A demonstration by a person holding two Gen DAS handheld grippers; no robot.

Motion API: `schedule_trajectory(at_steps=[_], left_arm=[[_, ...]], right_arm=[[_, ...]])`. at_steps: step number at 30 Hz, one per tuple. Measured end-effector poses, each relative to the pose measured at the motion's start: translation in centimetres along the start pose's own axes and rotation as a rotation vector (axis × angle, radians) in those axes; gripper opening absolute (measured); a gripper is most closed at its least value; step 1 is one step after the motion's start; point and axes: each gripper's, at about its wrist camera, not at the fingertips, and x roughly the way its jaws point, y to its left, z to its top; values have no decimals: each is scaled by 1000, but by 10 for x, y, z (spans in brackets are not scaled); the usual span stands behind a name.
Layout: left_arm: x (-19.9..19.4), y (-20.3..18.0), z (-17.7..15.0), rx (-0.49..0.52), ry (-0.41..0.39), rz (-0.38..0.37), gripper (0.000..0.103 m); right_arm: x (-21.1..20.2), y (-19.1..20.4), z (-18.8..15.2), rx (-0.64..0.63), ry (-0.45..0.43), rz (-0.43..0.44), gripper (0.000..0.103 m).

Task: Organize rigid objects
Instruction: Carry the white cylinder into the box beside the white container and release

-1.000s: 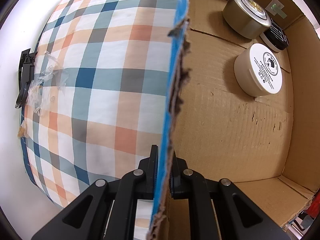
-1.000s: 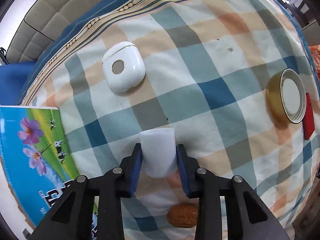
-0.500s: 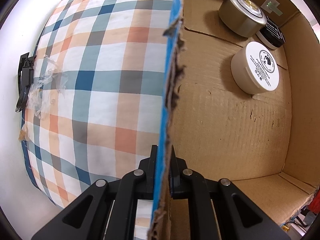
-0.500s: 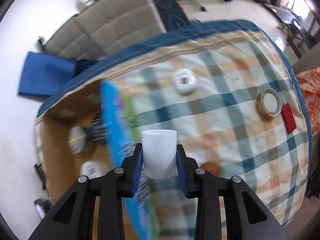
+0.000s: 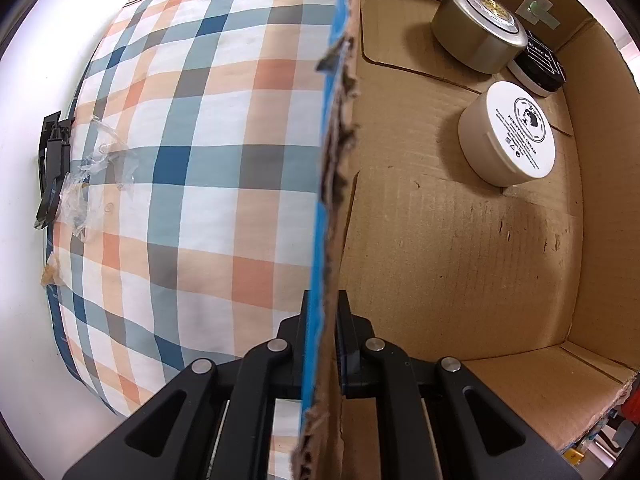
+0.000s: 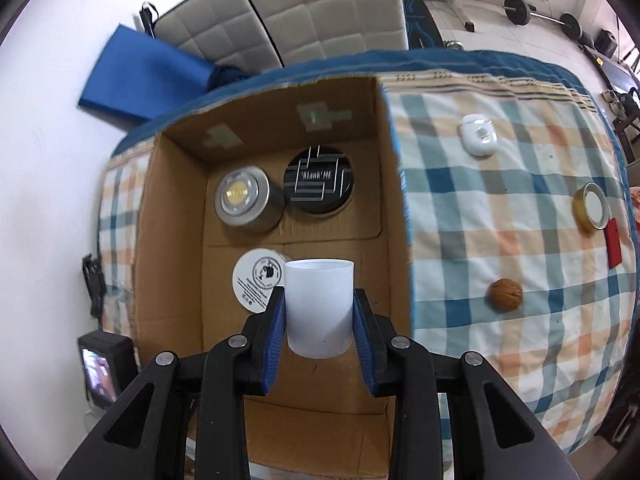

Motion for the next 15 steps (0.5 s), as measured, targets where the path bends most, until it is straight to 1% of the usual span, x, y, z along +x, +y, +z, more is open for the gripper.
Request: schedule_trajectory(at_steps=[4,9,11,13,15], left_arm=[[-2,1,0,-4,-1,-2,6],[-5,4,-1,-9,-3,-8,6],[-6,6,-1,-9,-4,-9,6],[-5,7,-2,-8,-4,-9,6],[-6,9,-2,-8,-5,-11,6]], right_arm=[[18,1,2,-6,23,-15,34],[28,3,6,-15,29,-26,34],[34,3,8,-3,49,-21,35],[37,4,9,-6,62,-36,36],[39,2,9,6,81,-31,48]])
